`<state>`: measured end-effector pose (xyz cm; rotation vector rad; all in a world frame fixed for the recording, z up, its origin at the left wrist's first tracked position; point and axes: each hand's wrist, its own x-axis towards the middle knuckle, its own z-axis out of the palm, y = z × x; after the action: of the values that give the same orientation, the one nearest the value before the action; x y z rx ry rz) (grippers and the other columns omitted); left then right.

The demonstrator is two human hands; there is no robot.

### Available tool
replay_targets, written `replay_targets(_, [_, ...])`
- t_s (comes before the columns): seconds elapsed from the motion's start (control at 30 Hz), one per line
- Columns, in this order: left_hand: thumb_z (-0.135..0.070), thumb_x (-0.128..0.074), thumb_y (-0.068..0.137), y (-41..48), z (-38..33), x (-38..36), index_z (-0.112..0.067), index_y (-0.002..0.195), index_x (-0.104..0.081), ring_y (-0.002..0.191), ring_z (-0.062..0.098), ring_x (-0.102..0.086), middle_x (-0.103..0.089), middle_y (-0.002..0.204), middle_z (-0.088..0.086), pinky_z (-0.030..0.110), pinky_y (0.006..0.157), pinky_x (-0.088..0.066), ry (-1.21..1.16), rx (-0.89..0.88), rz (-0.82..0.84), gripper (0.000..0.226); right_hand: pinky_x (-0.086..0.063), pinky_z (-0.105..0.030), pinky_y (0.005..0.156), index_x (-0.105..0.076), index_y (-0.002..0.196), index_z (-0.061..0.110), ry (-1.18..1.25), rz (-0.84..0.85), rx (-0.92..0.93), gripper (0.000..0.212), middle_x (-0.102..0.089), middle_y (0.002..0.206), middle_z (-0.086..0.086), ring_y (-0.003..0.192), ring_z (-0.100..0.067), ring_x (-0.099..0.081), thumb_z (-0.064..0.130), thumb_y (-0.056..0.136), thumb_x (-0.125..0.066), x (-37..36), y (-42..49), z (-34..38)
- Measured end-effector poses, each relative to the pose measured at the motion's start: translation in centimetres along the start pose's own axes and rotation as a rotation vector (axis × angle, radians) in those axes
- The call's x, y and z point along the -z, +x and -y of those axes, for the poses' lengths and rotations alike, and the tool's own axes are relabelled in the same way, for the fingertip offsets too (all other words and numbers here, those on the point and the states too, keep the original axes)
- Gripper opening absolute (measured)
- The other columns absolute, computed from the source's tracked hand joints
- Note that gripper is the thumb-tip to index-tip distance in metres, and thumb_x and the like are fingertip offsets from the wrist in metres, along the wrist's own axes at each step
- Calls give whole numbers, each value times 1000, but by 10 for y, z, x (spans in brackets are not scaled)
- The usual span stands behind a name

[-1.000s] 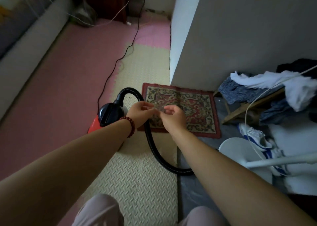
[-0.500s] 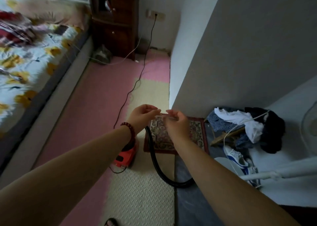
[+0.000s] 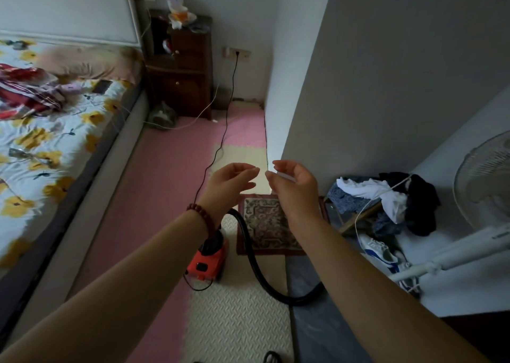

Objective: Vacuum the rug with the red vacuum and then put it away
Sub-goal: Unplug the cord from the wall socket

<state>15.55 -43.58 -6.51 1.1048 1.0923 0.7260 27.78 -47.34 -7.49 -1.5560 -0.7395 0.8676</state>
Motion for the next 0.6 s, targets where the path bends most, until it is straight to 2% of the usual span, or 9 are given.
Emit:
replay_targets(0.13, [-26,-58,89,-23,-6,-5,-21,96,-61,94,9,-60,-64,103,-4,28,86,-47,-16,-21,-65,9,-46,-6,57,-63,98,23,14,76,39,19,-63,105,6,66,13,-59,13,83,-70,18,-10,4])
replay_targets(0.23, [-21,-60,88,-36,-14,-8,-22,97,-60,90,9,-59,-64,99,-4,27,83,-46,-3,-40,-129,9,-44,-3,54,-63,99,23,2,160,81,21,-63,107,8,68,16,-58,13,83,-71,31,-14,11])
replay_targets(0.37, [-17,-61,87,-49,-25,-24,-24,94,-61,91,9,-60,-65,97,-5,27,82,-47,-55,-61,-202,11,-49,-7,66,-63,101,26,-41,273,156,24,-65,106,11,82,7,-64,20,80,-73,55,-15,23])
replay_targets(0.5, [-21,-58,89,-64,-30,-38,-23,95,-61,89,7,-61,-65,99,-5,27,84,-48,-77,-130,-257,7,-51,-13,71,-65,100,23,-8,363,209,20,-70,96,8,81,3,-66,20,81,-72,75,-11,33])
replay_targets(0.6, [-26,-55,91,-73,-26,-41,-25,94,-61,89,7,-61,-66,98,-7,27,84,-48,-78,-161,-338,6,-55,-25,82,-65,99,21,27,426,184,18,-70,95,5,88,-8,-67,22,82,-71,71,-6,34])
